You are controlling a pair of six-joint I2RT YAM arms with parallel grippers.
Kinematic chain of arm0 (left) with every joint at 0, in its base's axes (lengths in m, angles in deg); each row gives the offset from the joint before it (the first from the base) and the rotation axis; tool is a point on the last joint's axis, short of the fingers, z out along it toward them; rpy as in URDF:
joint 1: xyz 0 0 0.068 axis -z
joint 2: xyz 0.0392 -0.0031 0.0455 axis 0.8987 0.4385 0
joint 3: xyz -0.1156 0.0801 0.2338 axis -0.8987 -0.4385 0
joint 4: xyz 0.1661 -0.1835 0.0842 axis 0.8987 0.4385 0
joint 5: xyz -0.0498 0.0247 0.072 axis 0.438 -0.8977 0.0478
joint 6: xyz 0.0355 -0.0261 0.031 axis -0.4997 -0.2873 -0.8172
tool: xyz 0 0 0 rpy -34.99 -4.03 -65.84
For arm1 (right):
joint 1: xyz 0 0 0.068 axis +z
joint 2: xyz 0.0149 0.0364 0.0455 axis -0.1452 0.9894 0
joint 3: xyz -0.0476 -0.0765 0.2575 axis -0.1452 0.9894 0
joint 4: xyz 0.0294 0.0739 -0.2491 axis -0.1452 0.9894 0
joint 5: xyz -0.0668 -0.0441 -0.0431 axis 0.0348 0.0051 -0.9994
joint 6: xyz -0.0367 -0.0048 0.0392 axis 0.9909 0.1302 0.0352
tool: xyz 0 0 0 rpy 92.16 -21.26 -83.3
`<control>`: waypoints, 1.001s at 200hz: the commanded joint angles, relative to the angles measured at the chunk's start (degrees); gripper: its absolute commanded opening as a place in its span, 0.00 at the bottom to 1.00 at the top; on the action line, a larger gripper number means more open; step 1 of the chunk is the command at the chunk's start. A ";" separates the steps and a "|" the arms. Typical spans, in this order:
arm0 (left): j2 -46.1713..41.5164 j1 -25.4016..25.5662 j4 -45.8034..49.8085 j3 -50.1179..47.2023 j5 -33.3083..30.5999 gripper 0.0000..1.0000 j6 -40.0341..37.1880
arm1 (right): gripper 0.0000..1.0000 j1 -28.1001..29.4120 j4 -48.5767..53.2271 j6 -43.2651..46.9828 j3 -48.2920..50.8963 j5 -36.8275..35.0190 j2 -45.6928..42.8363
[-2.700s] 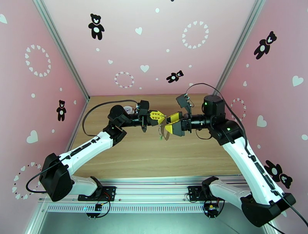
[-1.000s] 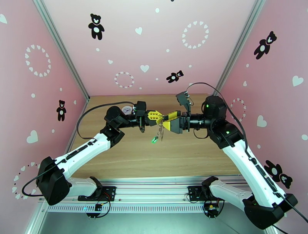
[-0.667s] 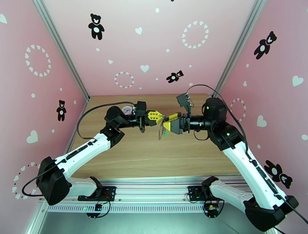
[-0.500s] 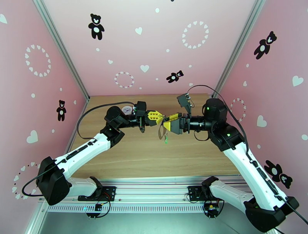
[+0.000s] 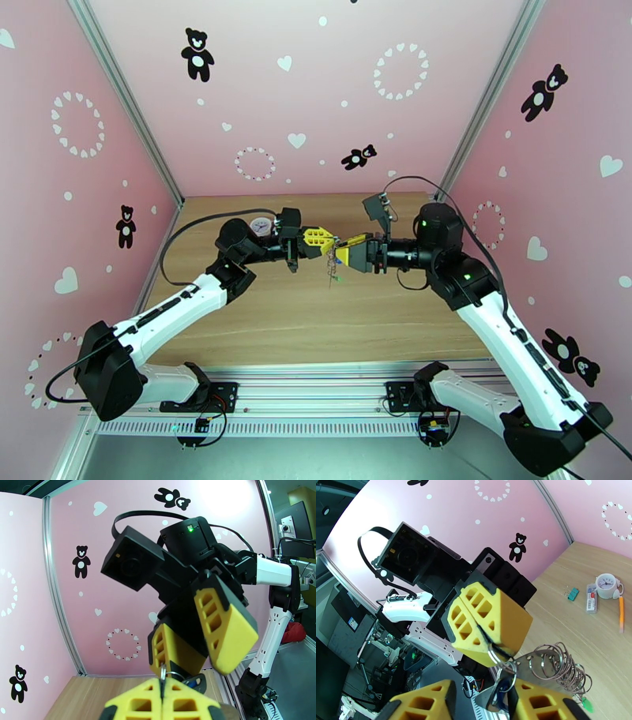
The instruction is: Remove the keys from the keyring
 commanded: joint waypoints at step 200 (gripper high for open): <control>-3.45 1.88 5.18 -2.24 -12.09 0.00 -7.09 | 0.00 2.53 7.81 13.26 -0.06 -16.28 -1.64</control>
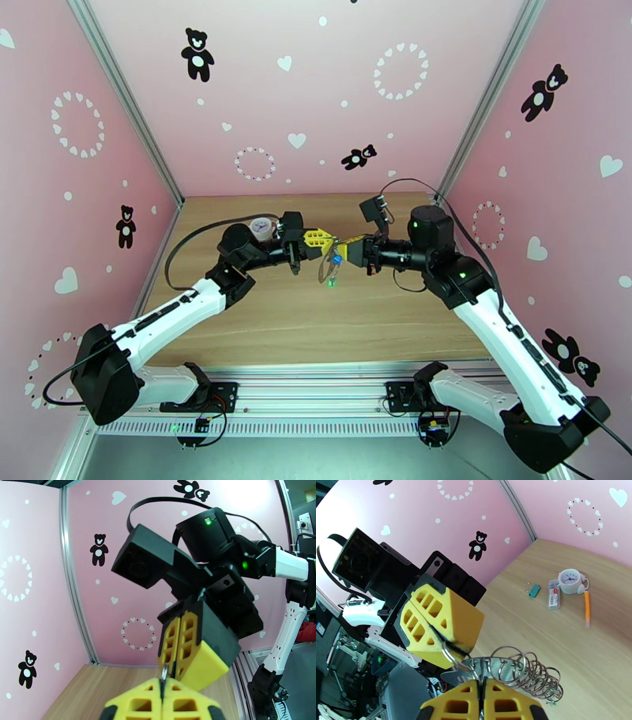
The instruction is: Remove the keys from the keyring
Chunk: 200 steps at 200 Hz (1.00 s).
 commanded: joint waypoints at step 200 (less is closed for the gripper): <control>3.54 8.92 34.78 14.48 -28.03 0.06 -9.07 | 0.00 4.31 15.56 30.17 -11.40 -17.33 5.30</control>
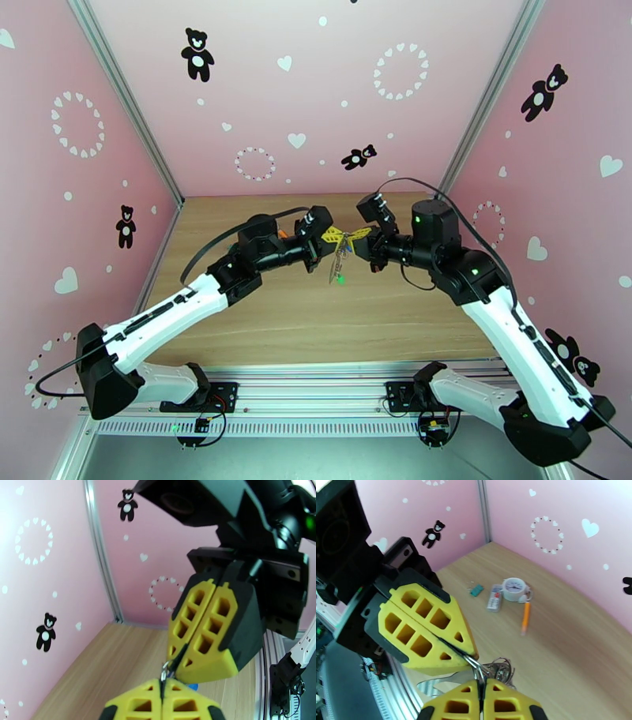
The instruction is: Remove the keys from the keyring
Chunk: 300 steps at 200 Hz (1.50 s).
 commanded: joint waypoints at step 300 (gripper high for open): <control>1.71 -9.02 4.25 -0.42 32.05 0.27 -13.96 | 0.00 -1.49 5.89 28.41 -2.42 21.49 5.40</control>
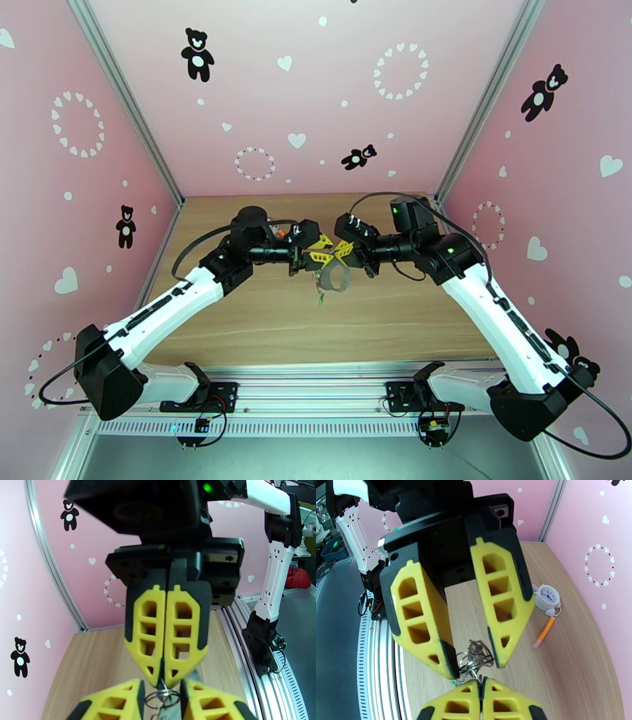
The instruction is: Remove the keys from the keyring
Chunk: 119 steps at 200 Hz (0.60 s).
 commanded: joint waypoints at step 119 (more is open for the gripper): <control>-1.45 -1.13 1.31 -0.14 0.95 0.12 2.12 | 0.00 -0.03 -1.60 1.17 0.99 1.17 -2.80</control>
